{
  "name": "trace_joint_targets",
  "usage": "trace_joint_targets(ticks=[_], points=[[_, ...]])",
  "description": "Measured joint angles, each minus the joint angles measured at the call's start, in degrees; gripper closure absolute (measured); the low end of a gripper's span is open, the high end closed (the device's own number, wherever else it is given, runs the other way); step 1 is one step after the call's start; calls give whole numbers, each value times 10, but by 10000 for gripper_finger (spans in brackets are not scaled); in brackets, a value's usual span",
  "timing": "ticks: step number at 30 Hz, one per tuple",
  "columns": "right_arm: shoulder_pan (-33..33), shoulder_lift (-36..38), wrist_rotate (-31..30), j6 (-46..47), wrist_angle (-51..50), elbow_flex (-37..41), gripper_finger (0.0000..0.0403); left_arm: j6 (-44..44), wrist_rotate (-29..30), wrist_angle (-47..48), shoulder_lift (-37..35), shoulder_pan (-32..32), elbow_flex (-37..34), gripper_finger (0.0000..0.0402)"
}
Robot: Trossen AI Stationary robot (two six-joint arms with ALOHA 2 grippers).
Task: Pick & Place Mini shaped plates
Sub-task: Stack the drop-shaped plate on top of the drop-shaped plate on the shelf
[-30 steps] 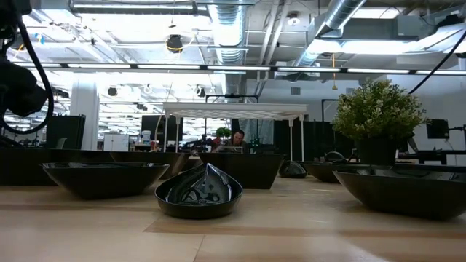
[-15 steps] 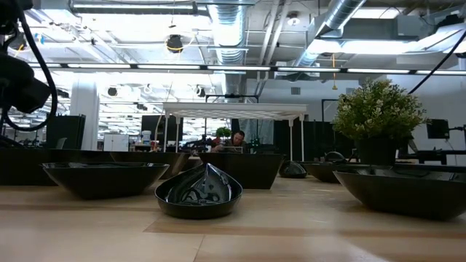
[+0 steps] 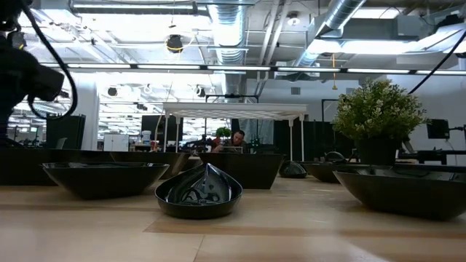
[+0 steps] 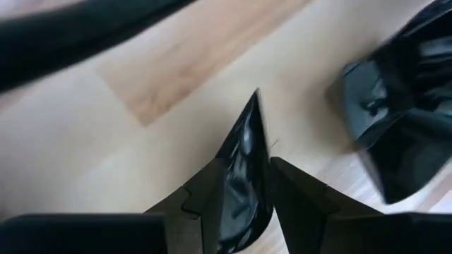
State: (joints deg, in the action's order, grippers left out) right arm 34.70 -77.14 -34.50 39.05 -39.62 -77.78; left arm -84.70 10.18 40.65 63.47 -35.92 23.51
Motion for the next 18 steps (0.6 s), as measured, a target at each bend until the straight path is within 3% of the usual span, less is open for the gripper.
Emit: trace_joint_targets(ticks=[7, 18], points=[[0, 0, 0, 0, 0, 0, 349, 5, 61, 43, -35, 0, 0, 286], [-3, 0, 1, 0, 0, 0, 349, 35, -15, 69, -34, 0, 0, 286]])
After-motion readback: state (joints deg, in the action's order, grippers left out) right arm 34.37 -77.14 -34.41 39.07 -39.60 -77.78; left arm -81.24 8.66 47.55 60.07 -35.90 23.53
